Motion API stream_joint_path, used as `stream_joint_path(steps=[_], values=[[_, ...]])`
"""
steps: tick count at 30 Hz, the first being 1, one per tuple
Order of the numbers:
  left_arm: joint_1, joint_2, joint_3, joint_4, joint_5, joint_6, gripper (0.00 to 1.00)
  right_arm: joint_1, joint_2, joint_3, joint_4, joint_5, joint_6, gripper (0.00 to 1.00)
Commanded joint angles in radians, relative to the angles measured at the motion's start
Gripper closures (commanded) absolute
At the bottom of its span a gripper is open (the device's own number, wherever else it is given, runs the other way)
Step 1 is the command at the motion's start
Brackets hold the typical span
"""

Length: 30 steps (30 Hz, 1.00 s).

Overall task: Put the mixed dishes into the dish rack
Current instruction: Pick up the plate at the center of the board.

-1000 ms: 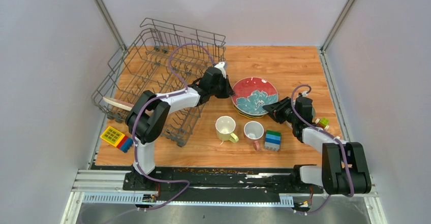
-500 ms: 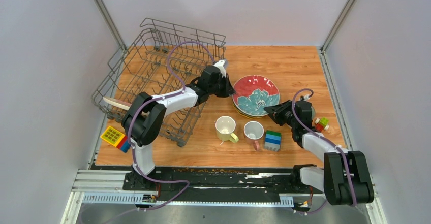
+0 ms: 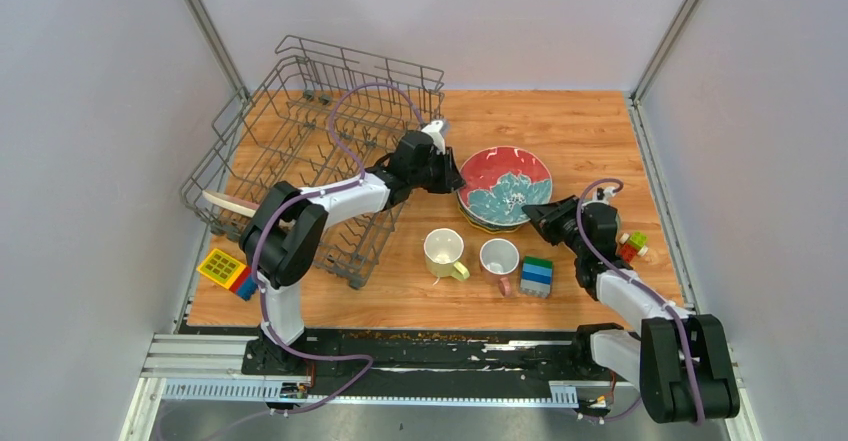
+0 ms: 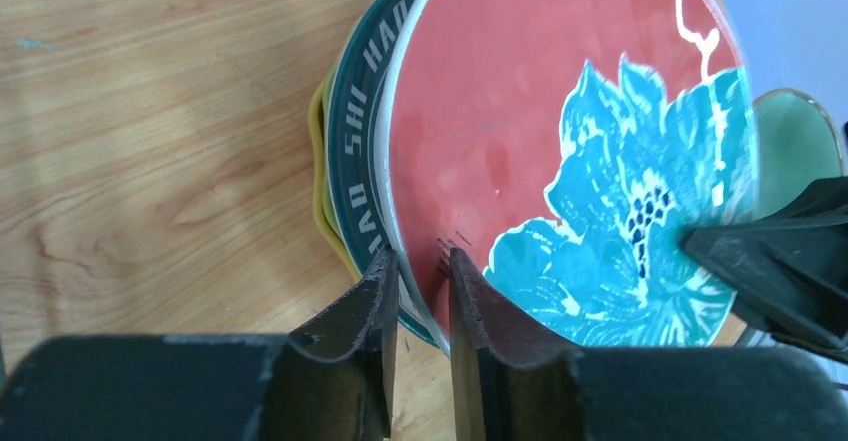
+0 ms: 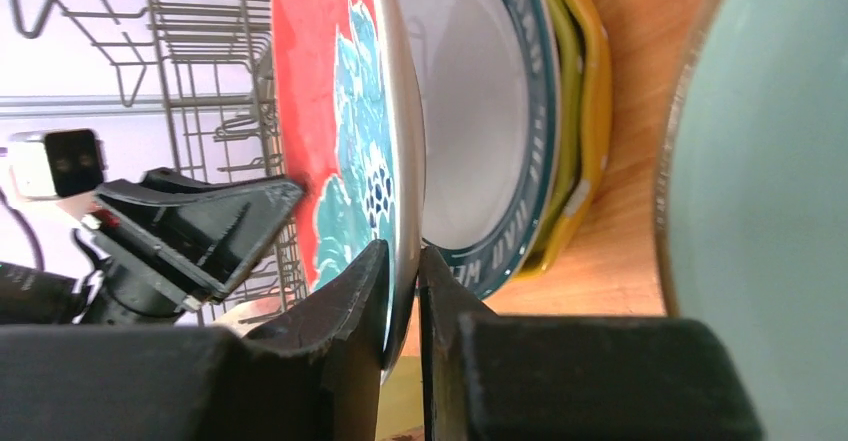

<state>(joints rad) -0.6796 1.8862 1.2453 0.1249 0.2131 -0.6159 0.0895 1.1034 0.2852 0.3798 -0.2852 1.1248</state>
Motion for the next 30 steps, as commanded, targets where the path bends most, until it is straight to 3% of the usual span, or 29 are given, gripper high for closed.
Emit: stream_joint_path(steps=[1, 11, 19, 30], values=[[-0.121, -0.056, -0.002, 0.154, 0.302, -0.042, 0.67, 0.056, -0.047, 0.042, 0.284, -0.145, 0.017, 1.00], [-0.101, -0.074, -0.031, 0.289, 0.346, -0.138, 0.42, 0.037, -0.008, 0.021, 0.392, -0.231, 0.050, 1.00], [-0.073, -0.081, -0.052, 0.353, 0.350, -0.182, 0.35, -0.027, 0.026, -0.005, 0.537, -0.342, 0.137, 1.00], [-0.071, -0.067, -0.101, 0.466, 0.251, -0.285, 0.31, -0.037, 0.005, -0.006, 0.581, -0.378, 0.163, 1.00]])
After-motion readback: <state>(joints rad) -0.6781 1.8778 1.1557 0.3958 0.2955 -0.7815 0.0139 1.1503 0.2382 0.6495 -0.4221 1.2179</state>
